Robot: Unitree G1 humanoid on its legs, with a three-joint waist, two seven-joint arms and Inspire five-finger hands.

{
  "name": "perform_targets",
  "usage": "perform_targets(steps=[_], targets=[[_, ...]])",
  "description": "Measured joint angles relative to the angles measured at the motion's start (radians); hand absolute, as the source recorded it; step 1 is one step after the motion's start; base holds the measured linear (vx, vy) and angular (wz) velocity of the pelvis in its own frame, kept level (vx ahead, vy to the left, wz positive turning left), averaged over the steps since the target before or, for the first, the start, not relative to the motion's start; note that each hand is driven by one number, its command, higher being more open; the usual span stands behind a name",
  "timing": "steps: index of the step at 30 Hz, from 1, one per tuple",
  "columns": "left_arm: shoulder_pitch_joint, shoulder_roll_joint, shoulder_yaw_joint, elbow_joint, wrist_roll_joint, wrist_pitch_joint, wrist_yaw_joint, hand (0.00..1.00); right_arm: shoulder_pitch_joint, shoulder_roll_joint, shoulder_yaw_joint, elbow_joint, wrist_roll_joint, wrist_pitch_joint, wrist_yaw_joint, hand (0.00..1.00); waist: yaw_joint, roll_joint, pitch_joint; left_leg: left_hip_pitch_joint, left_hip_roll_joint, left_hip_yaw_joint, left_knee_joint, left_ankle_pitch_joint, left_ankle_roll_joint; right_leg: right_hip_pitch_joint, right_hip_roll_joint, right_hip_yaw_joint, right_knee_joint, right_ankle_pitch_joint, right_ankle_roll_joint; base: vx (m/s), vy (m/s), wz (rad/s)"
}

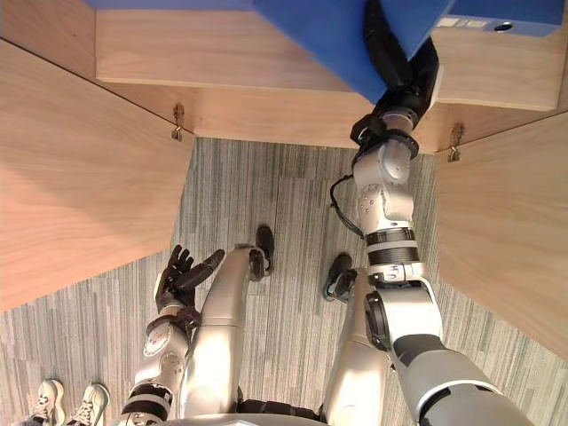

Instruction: Walk over to the cabinet, pick up the folder, carry it to the office cabinet, place the folder inside the office cabinet, then close the office cabinet door

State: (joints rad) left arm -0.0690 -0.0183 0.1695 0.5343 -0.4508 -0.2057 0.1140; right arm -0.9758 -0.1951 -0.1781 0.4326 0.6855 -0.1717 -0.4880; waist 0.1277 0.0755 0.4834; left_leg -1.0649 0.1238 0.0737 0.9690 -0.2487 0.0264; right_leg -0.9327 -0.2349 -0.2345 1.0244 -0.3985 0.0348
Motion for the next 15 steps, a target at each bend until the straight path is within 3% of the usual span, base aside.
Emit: perform_targets(steps=[9,15], targets=[[-0.007,-0.011,-0.002,-0.006,-0.001,0.0,0.062,1.0,-0.073,0.083,-0.124,-0.047,0.043,-0.085,-0.14,1.0,-0.001,0.0,0.0,0.001,-0.007,-0.004,-0.016,0.007,-0.006,0.001,-0.007,-0.01,-0.007,0.0,0.0,-0.02,-0.064,0.03],[-0.007,-0.02,-0.002,-0.014,0.0,0.0,0.063,1.0,-0.055,0.121,-0.115,-0.059,0.041,-0.101,-0.141,1.0,-0.004,0.0,0.0,0.019,-0.008,-0.006,-0.026,0.011,-0.008,0.02,-0.007,-0.017,-0.015,0.0,0.0,-0.03,-0.067,0.02]])
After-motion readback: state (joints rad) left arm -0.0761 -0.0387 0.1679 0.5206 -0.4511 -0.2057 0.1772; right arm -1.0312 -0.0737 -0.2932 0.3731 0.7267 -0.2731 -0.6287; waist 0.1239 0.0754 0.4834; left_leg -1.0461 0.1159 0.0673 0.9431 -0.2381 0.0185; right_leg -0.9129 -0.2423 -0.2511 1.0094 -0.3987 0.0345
